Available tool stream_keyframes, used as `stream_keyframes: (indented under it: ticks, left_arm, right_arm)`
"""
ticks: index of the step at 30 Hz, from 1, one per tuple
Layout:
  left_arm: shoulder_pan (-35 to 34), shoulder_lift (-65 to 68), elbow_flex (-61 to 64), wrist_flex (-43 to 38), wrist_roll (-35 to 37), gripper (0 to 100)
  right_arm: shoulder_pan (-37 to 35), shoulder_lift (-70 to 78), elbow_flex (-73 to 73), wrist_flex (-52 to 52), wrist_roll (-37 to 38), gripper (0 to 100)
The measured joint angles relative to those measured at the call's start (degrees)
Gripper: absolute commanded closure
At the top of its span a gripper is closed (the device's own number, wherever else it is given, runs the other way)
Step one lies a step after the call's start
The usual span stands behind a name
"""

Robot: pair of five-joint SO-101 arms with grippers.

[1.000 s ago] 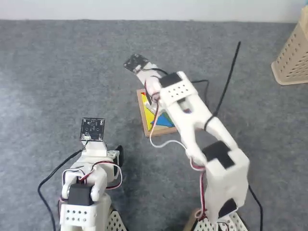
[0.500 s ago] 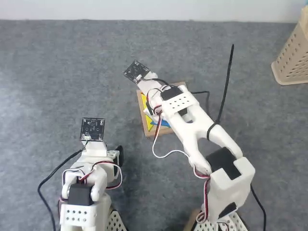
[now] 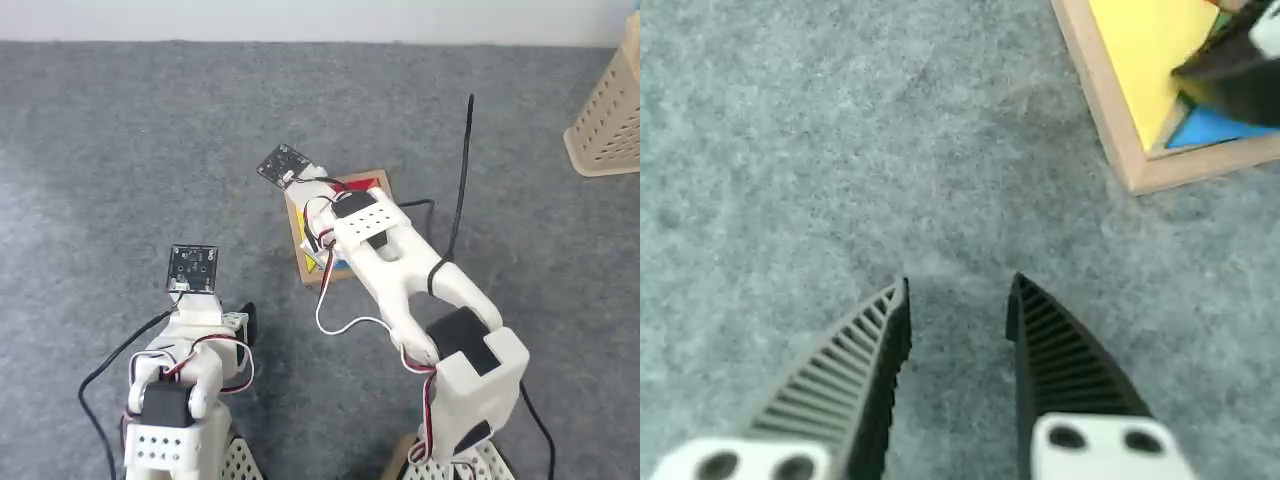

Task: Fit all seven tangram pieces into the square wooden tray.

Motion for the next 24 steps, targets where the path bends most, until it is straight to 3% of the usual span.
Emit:
stream_keyframes:
  ticks: [7,16,24]
  left_arm:
    - [0.1,0.0,0.0,0.0,0.0,85]
    - [0.0,0.0,0.0,0.0,0.0,85]
    - [0.0,0.0,0.0,0.0,0.0,85]
  right_arm:
    - [0.0,-1.8,0.8,0.0,0.0,99.2]
    - [0.4,-18.4,13.5,0.0,0.0,99.2]
    - [3.8,-19.7,17.8,-0.9,-2.0,99.2]
